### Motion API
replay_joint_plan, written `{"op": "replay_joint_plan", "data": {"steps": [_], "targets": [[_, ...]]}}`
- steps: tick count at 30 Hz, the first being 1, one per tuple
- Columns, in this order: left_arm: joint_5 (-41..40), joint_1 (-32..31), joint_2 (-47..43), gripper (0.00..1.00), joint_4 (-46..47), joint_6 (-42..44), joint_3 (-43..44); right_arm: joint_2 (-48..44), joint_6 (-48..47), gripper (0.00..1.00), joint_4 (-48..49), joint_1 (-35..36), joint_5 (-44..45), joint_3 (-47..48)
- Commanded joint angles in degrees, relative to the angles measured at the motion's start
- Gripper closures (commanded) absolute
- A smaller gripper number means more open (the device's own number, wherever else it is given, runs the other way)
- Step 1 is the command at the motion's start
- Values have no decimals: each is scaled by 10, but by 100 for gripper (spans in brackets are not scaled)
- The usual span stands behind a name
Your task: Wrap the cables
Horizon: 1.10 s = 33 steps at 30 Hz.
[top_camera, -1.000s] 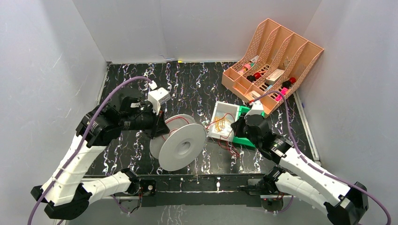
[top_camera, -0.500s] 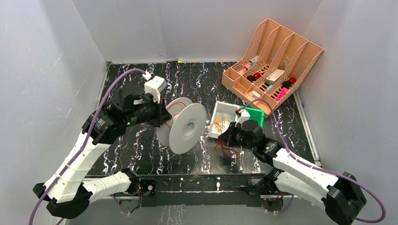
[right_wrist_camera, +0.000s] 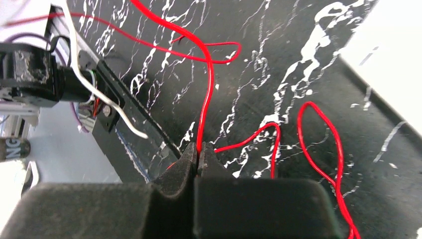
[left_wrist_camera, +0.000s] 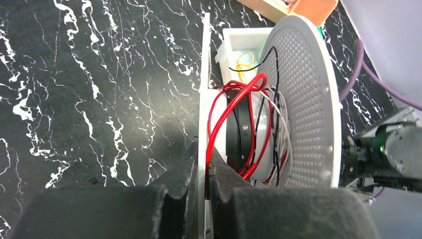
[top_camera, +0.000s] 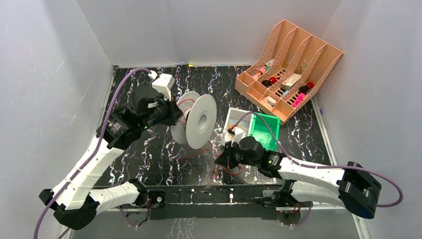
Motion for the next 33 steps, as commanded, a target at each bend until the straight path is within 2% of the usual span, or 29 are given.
{"op": "replay_joint_plan", "data": {"steps": [1,8,16,24,33], "targets": [[-42,1,-8,100,80,-18,-2,7,5,100,73,38,8,33],[-108,1,-8,100,102,-13,-36,10,12,97,185,80,-42,34],[-120,1,-6,100,112,-11,-62,40,65,94,349,88,-104,25],[-129,1,-3,100,113,-5,-85,114,126,88,527,94,-141,40],[-145,1,-6,100,111,5,-111,179,144,79,605,100,-144,105]]}}
